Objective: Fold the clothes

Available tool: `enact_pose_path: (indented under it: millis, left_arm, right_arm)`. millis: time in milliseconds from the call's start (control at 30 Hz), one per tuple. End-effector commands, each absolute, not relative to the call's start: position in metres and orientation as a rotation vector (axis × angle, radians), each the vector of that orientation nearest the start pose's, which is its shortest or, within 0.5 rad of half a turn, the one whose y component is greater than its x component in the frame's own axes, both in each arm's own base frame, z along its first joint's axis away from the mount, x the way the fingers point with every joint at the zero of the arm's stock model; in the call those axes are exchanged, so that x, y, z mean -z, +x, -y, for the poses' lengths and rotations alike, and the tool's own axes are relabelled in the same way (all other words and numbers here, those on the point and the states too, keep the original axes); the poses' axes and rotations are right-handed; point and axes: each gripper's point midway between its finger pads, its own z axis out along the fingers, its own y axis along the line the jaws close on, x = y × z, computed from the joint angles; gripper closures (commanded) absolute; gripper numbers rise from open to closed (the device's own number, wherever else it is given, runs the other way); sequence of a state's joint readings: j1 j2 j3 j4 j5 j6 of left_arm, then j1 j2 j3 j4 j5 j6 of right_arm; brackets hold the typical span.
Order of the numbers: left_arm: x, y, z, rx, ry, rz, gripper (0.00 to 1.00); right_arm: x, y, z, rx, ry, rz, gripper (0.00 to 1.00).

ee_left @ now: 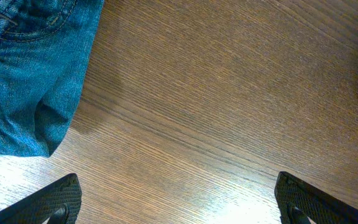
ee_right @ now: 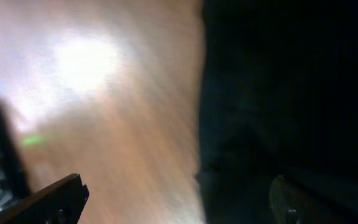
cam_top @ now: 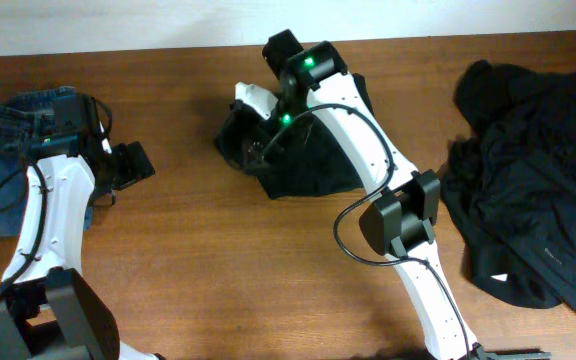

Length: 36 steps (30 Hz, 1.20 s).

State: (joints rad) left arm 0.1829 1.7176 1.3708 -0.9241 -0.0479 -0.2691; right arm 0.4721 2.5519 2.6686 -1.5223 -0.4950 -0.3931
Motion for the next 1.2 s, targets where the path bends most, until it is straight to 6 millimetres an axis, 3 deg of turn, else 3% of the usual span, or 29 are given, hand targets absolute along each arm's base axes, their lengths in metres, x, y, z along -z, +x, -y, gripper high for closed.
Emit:
enact_pose_path:
  millis: [0,133,233,367,500,567,600,633,767,833,967,1100,1133,1167]
  left_arm:
    - [-0.114,0.375,-0.077,-0.036,-0.631,-2.768,0.01]
    - [-0.114,0.376,-0.077,-0.036,-0.63,-2.767,0.01]
    - [-0.114,0.377,-0.077,-0.036,-0.629,-2.76,0.01]
    - [-0.114,0.377,-0.077,-0.036,-0.629,-2.76,0.01]
    - [-0.114,0.377,-0.077,-0.036,-0.629,-2.76,0.01]
    - [-0.114,0.377,-0.077,-0.036,-0.629,-2.76,0.01]
    - [-0.114,0.378,-0.077,-0.036,-0.629,-2.758,0.01]
    - [-0.114,0.378,-0.077,-0.036,-0.629,-2.758,0.01]
    - [-0.114,0.377,-0.077,-0.036,-0.629,-2.759,0.01]
    - [-0.114,0.377,-0.077,-0.036,-0.628,-2.759,0.01]
    - [-0.114,0.377,-0.077,-0.036,-0.628,-2.759,0.01]
    - [-0.114,0.377,-0.077,-0.035,-0.629,-2.761,0.01]
    - [-0.114,0.377,-0.077,-0.036,-0.629,-2.761,0.01]
    - [-0.114,0.377,-0.077,-0.036,-0.629,-2.76,0.01]
  right_arm:
    - [-0.158,0.465,-0.249,-0.415,-0.926,-2.689,0.01]
    - [-0.166,0.47,-0.233,-0.456,-0.831,-2.716,0.01]
    - [-0.154,0.462,-0.237,-0.478,-0.84,-2.763,0.11]
    - [-0.13,0.462,-0.25,-0.482,-0.787,-2.814,0.18]
    - [-0.093,0.457,-0.266,-0.505,-0.707,-2.886,0.27]
    - [-0.078,0.44,-0.286,-0.607,-0.762,-2.91,0.27]
    - [-0.073,0.422,-0.312,-0.756,-0.875,-2.878,0.26]
    - [-0.073,0.417,-0.318,-0.797,-0.906,-2.862,0.26]
    - [-0.087,0.391,-0.359,-1.07,-1.14,-2.678,0.2]
    - [-0.095,0.388,-0.366,-1.109,-1.172,-2.635,0.18]
    - [-0.093,0.397,-0.352,-1.032,-1.138,-2.675,0.18]
    - [-0.076,0.415,-0.296,-0.776,-0.975,-2.874,0.18]
    - [-0.076,0.418,-0.275,-0.696,-0.937,-2.926,0.18]
    - [-0.079,0.419,-0.267,-0.672,-0.921,-2.942,0.14]
